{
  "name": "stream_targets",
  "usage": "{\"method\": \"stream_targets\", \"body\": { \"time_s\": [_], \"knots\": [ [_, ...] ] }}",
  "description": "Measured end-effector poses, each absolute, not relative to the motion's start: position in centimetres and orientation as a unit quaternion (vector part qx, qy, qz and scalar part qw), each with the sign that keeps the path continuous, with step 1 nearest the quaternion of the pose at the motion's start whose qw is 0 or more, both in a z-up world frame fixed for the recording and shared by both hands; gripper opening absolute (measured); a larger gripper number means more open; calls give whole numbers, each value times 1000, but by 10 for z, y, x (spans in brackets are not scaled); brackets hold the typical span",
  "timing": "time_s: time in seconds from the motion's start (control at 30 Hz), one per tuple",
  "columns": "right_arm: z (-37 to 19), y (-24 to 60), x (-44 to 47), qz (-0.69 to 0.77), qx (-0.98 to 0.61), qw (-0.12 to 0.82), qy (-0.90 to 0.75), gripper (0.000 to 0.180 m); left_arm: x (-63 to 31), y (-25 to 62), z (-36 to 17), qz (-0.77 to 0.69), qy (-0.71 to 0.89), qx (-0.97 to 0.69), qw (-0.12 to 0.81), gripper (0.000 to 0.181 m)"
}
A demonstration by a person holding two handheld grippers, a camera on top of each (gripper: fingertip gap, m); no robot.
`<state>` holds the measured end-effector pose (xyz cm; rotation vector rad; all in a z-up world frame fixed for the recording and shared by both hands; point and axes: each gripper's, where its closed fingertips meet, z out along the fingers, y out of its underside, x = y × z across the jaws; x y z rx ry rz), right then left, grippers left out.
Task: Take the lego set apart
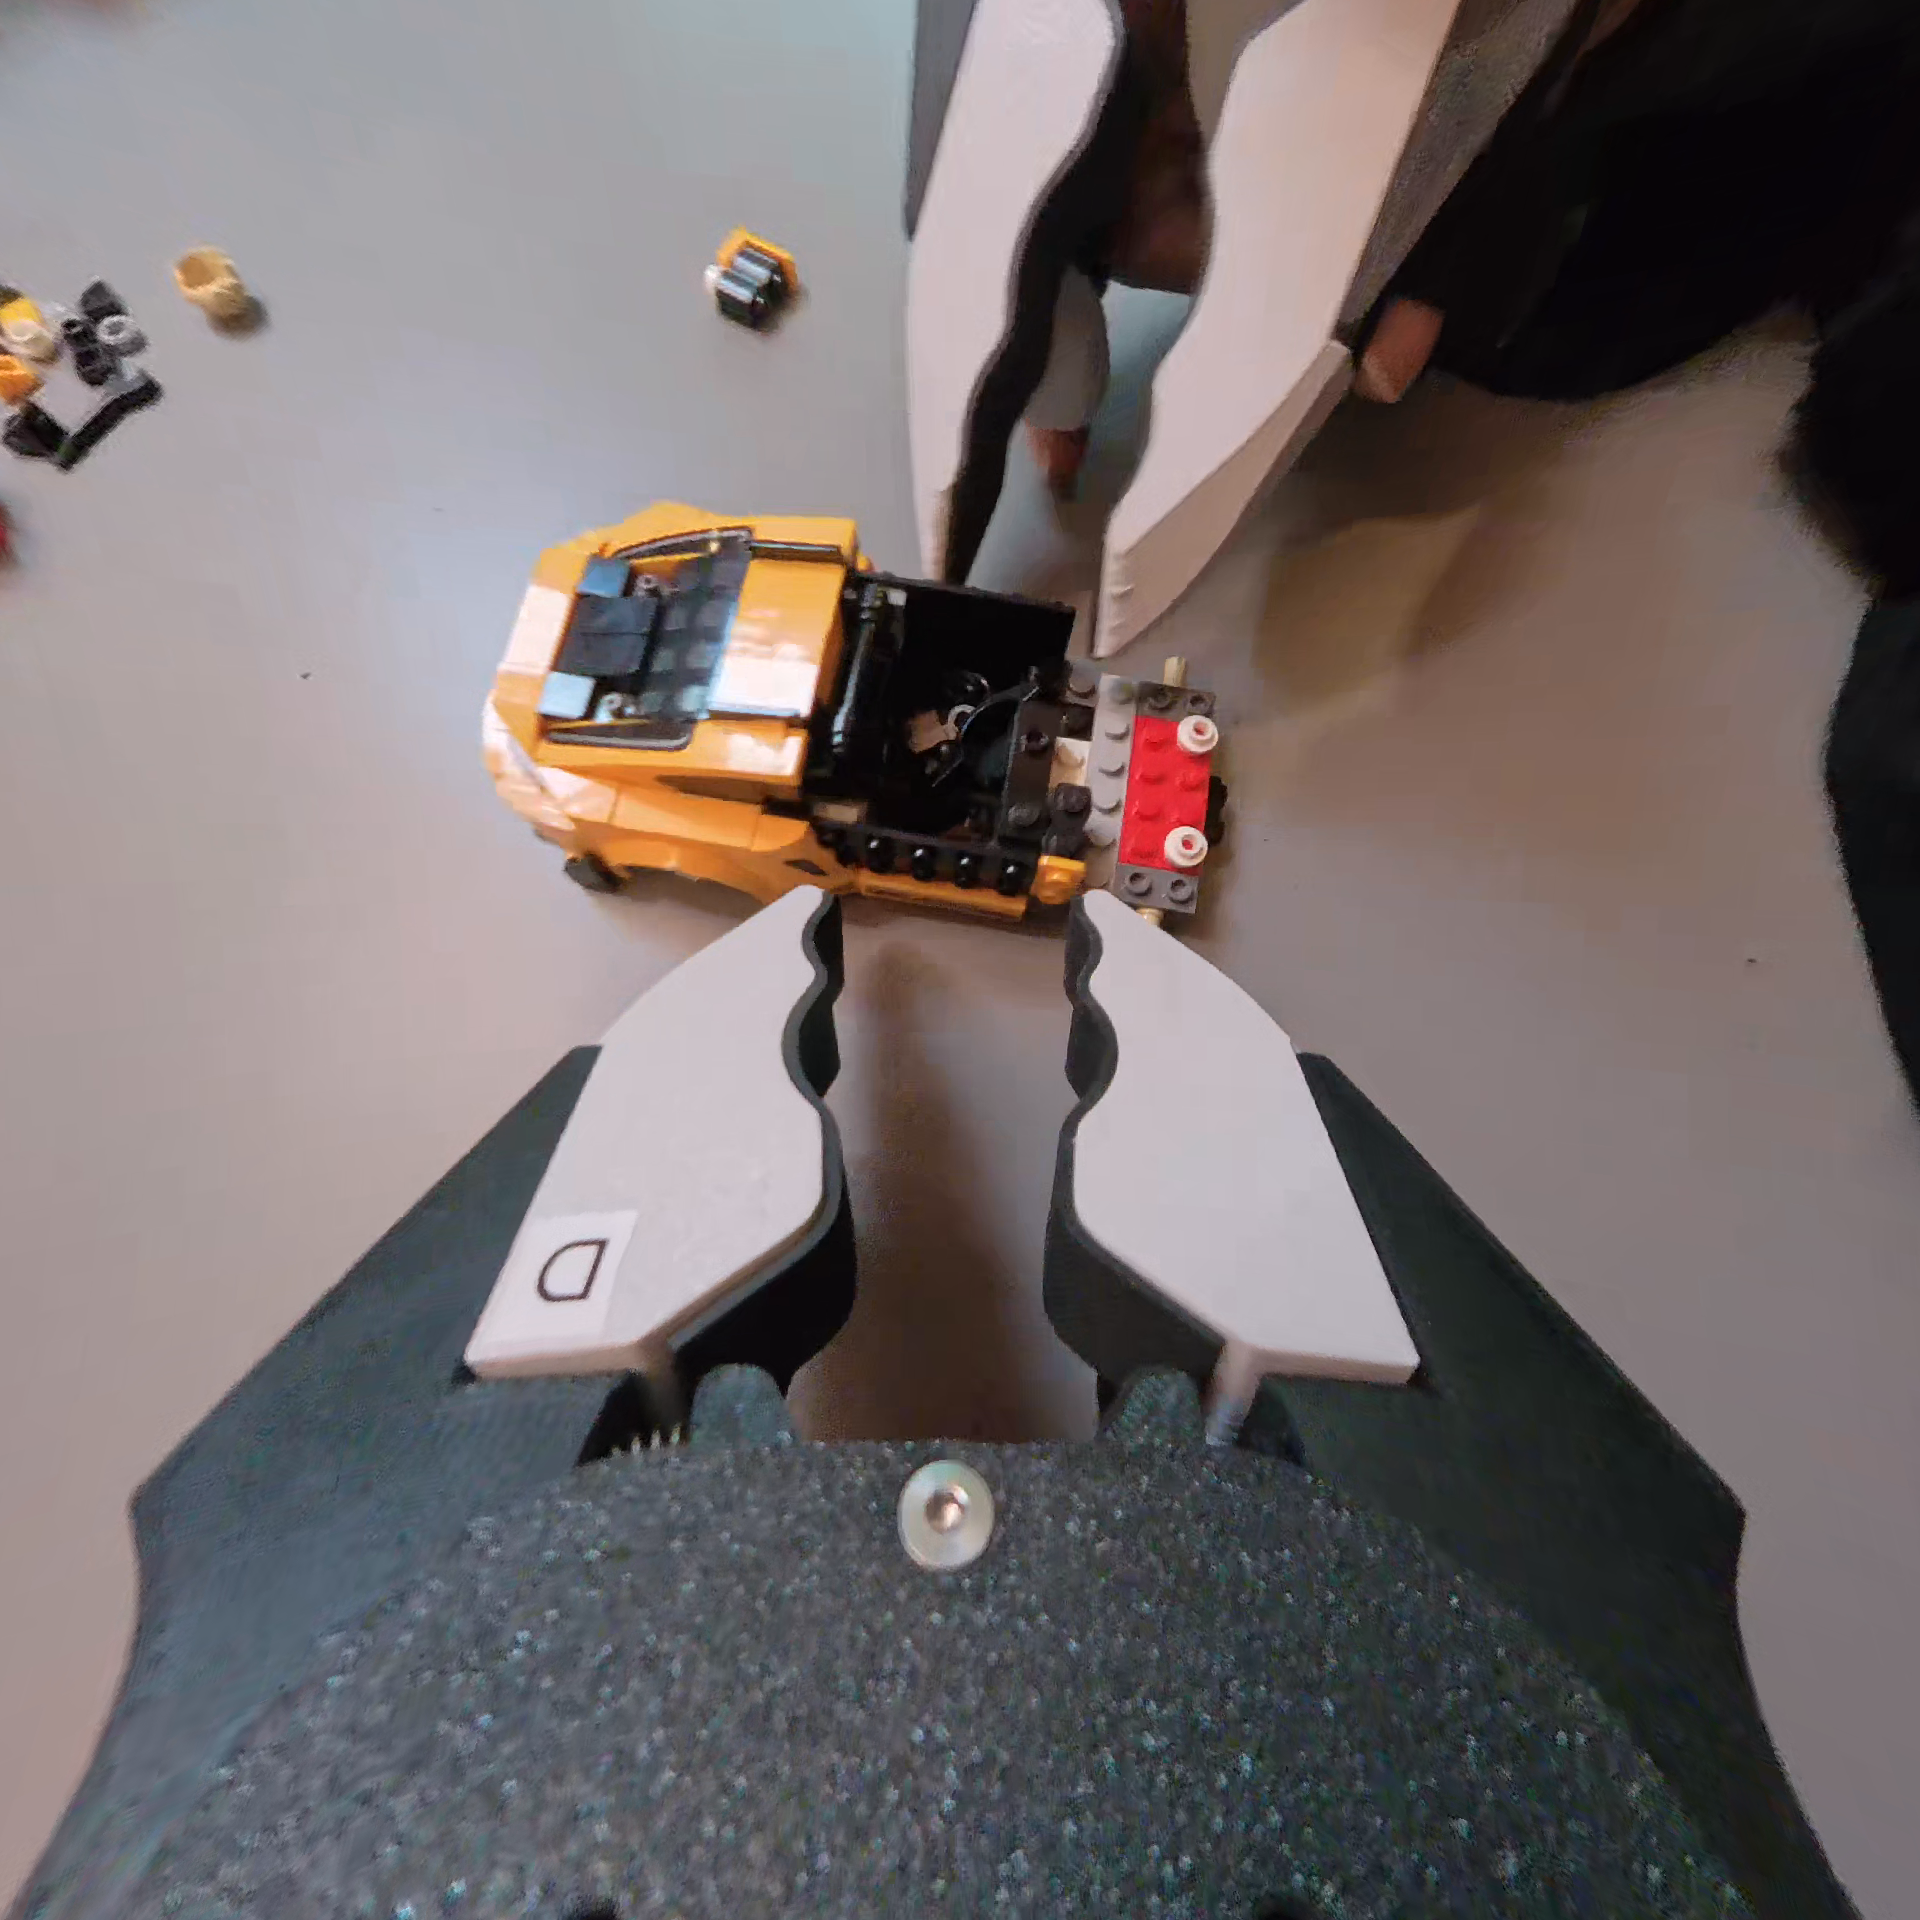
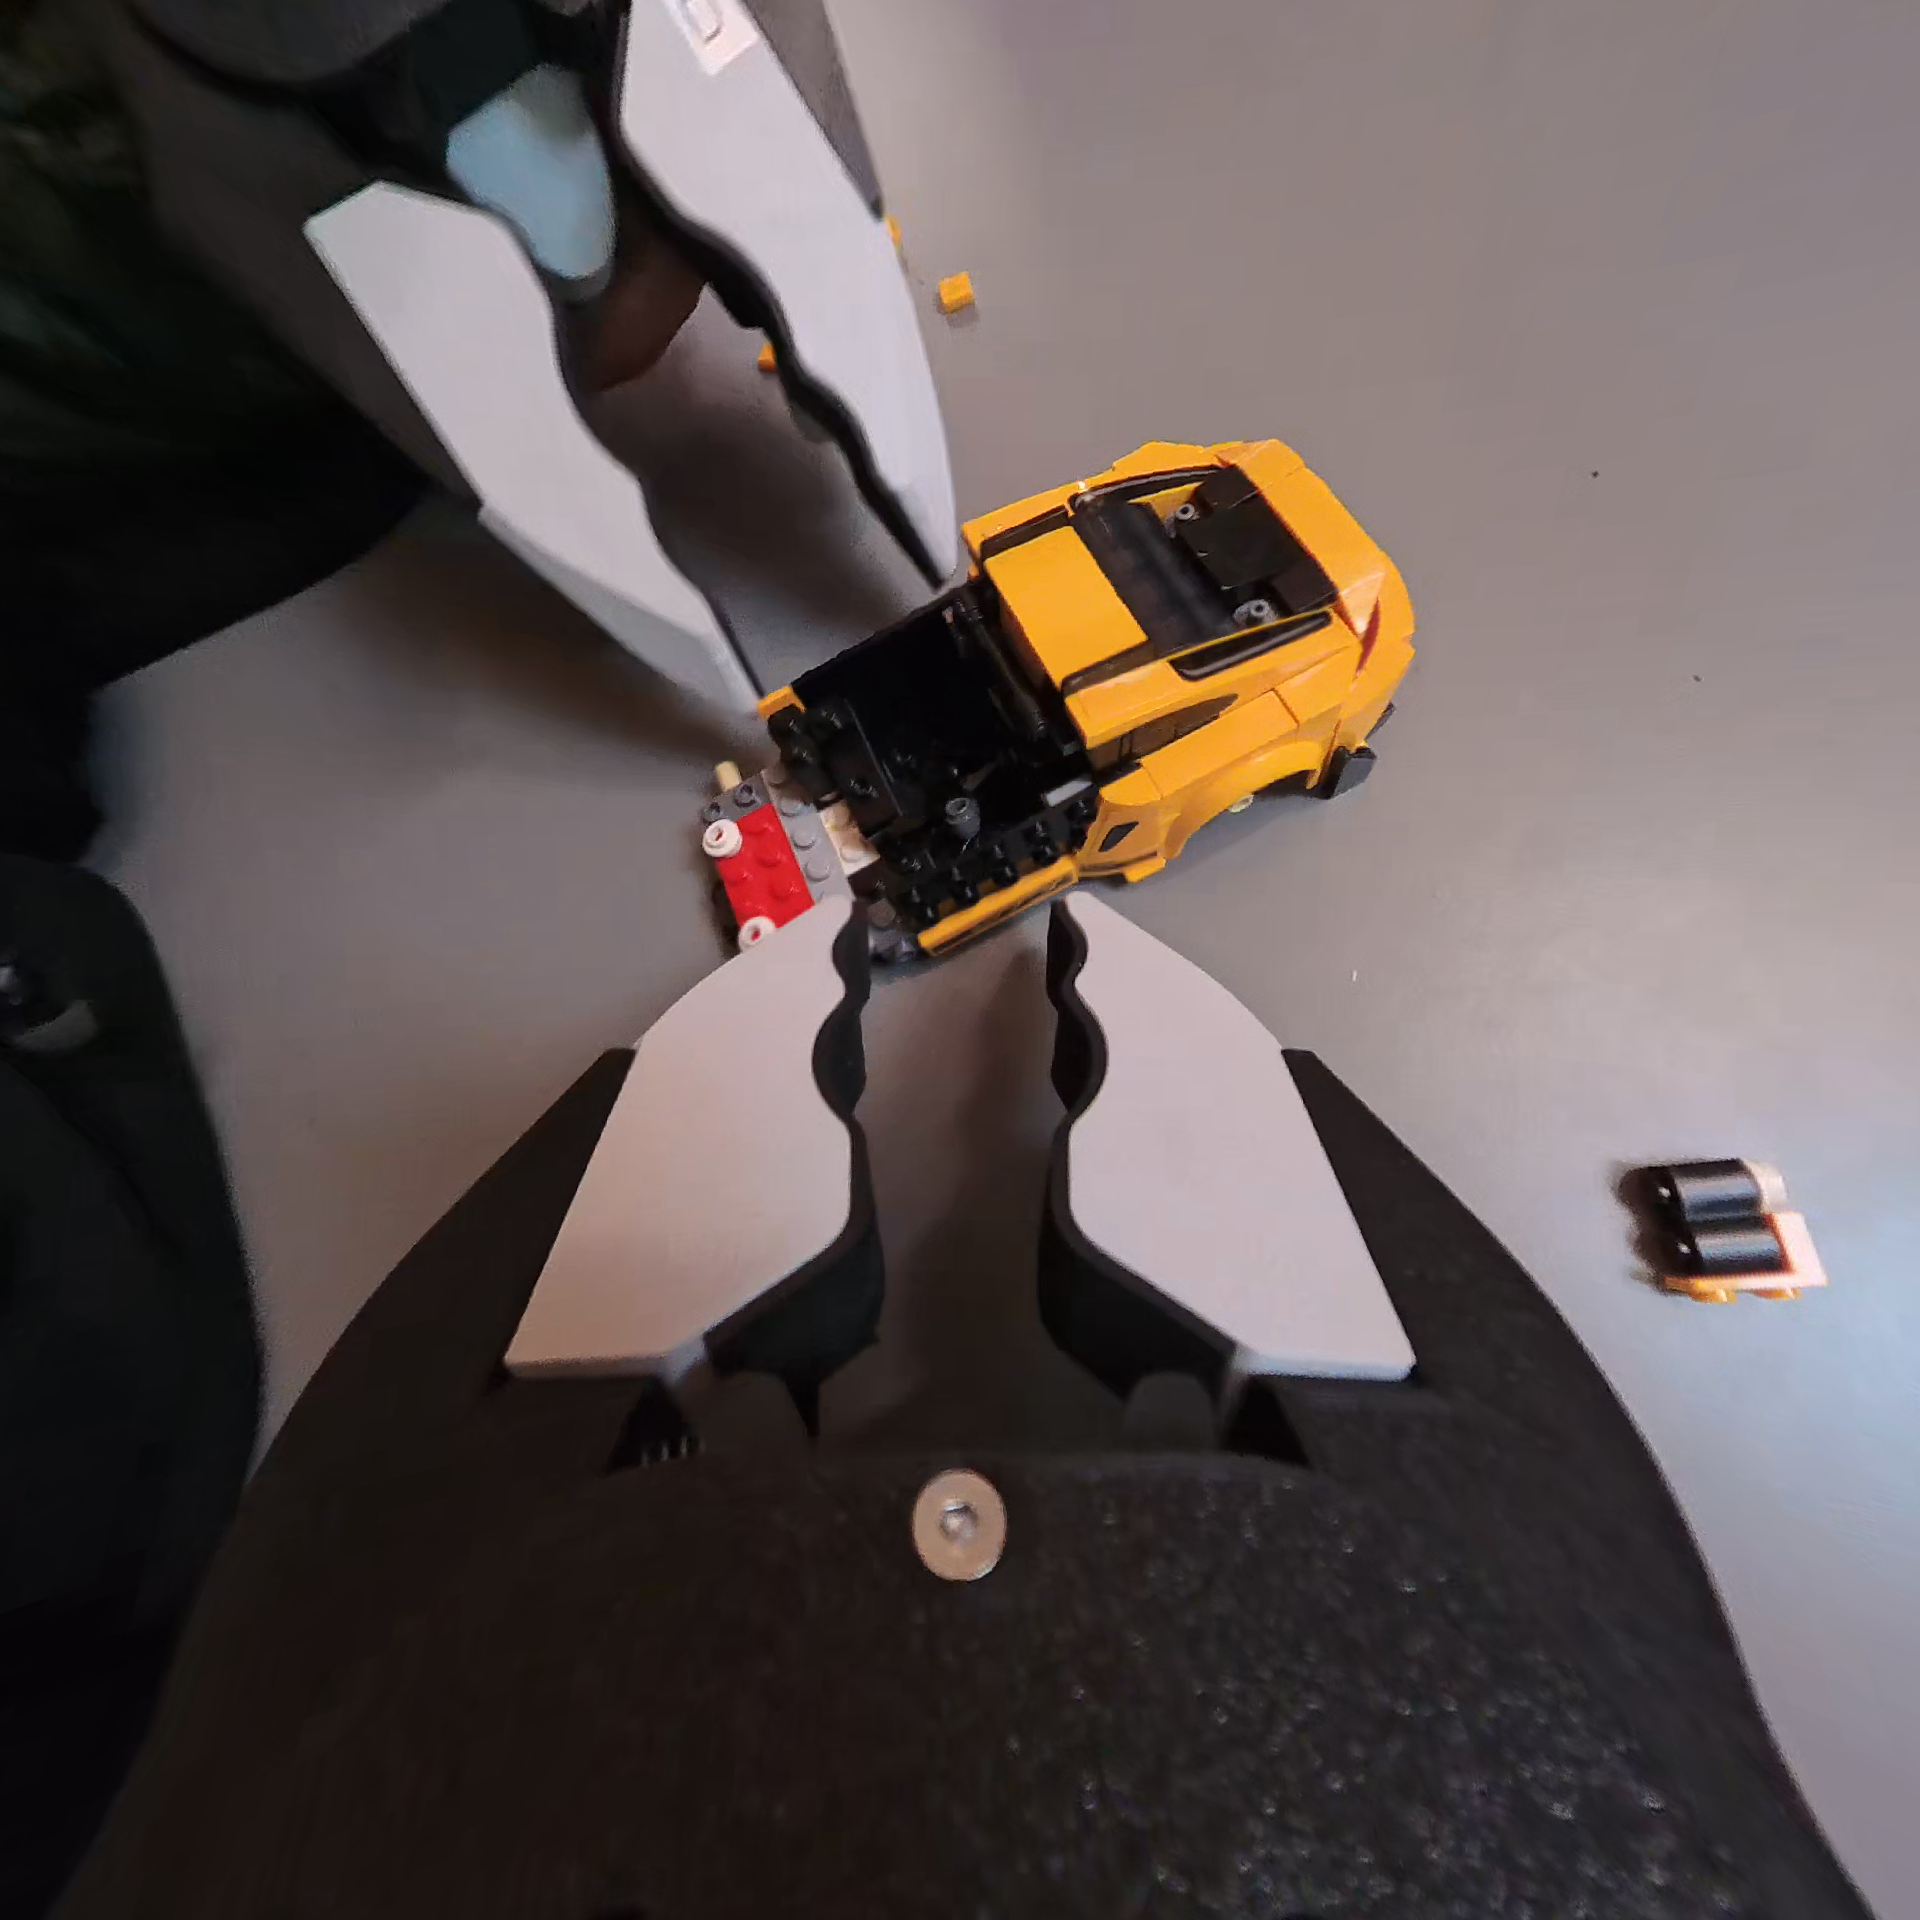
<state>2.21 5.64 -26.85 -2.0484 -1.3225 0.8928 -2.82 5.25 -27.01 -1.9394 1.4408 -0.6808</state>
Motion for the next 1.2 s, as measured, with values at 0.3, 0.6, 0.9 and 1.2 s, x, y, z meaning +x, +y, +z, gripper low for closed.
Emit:
{"method": "stream_targets", "body": {
  "time_s": [0.3, 0.6, 0.9, 1.2],
  "knots": [
    [-265, 130, 69, 186, -774, 333, -505, 7, -18, 53, -256, -247, 561, -708, 350, 33],
    [-252, 129, 88, 184, -756, 364, -512, 23, -21, 125, -260, -208, 518, -751, 352, 80],
    [-257, 134, 93, 206, -767, 389, -467, 23, 11, 136, -289, -157, 482, -818, 272, 83],
    [-242, 126, 78, 233, -723, 437, -481, 23, 11, 108, -264, -415, 313, -834, 182, 83]
  ]
}}
